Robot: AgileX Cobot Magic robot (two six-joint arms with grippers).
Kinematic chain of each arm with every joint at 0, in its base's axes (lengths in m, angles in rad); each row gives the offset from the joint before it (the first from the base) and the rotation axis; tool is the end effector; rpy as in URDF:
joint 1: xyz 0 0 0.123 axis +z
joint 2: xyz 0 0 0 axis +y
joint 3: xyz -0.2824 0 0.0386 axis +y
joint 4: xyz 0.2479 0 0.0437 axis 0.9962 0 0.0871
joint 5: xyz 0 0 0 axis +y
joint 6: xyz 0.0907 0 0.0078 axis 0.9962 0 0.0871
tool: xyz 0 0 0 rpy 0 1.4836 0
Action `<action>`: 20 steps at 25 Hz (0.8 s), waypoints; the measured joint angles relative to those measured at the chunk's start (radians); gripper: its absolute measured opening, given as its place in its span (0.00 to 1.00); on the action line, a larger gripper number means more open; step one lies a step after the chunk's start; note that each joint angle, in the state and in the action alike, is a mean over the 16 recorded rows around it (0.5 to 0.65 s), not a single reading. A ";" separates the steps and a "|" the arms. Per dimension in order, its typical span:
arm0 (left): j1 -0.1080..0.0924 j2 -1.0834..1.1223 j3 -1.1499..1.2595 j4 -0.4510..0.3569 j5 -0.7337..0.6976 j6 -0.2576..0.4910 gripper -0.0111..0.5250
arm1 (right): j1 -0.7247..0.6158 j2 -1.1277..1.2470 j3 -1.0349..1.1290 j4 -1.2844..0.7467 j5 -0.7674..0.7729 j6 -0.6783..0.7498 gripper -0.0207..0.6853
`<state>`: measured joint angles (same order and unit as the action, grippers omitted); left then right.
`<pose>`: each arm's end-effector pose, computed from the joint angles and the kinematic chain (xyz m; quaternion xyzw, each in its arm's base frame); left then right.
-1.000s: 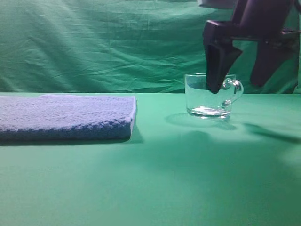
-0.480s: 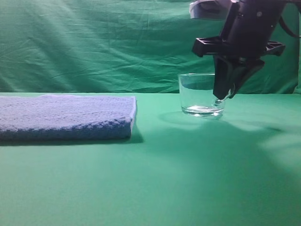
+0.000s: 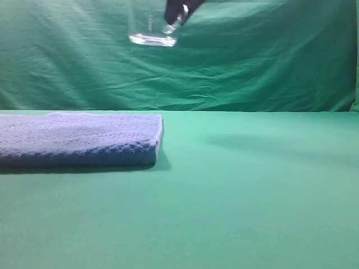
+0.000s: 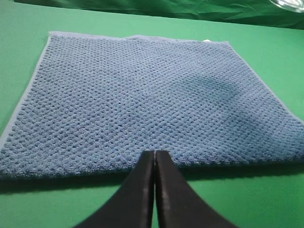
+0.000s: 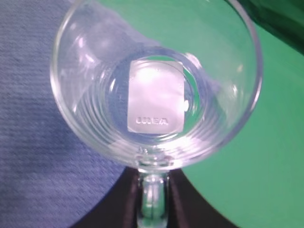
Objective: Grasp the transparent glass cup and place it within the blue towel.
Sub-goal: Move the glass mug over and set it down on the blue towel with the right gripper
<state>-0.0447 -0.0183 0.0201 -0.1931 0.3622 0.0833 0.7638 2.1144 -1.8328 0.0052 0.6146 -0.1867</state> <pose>0.0521 -0.0085 0.1753 -0.0004 0.7958 -0.0700 0.6014 0.3552 0.3406 0.2519 -0.4235 0.8261 0.1079 0.3558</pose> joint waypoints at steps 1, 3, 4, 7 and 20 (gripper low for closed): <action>0.000 0.000 0.000 0.000 0.000 0.000 0.02 | 0.013 0.028 -0.022 0.000 0.000 -0.008 0.17; 0.000 0.000 0.000 0.000 0.000 0.000 0.02 | 0.036 0.080 -0.058 0.002 0.000 -0.023 0.17; 0.000 0.000 0.000 0.000 0.000 0.000 0.02 | 0.045 0.104 -0.073 0.003 -0.001 -0.030 0.17; 0.000 0.000 0.000 0.000 0.000 0.000 0.02 | 0.065 0.159 -0.104 0.011 -0.005 -0.049 0.17; 0.000 0.000 0.000 0.000 0.000 0.000 0.02 | 0.078 0.156 -0.130 0.067 0.154 -0.052 0.49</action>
<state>-0.0447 -0.0183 0.0201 -0.1931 0.3622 0.0833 0.8419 2.2703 -1.9627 0.0722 0.7681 -0.2384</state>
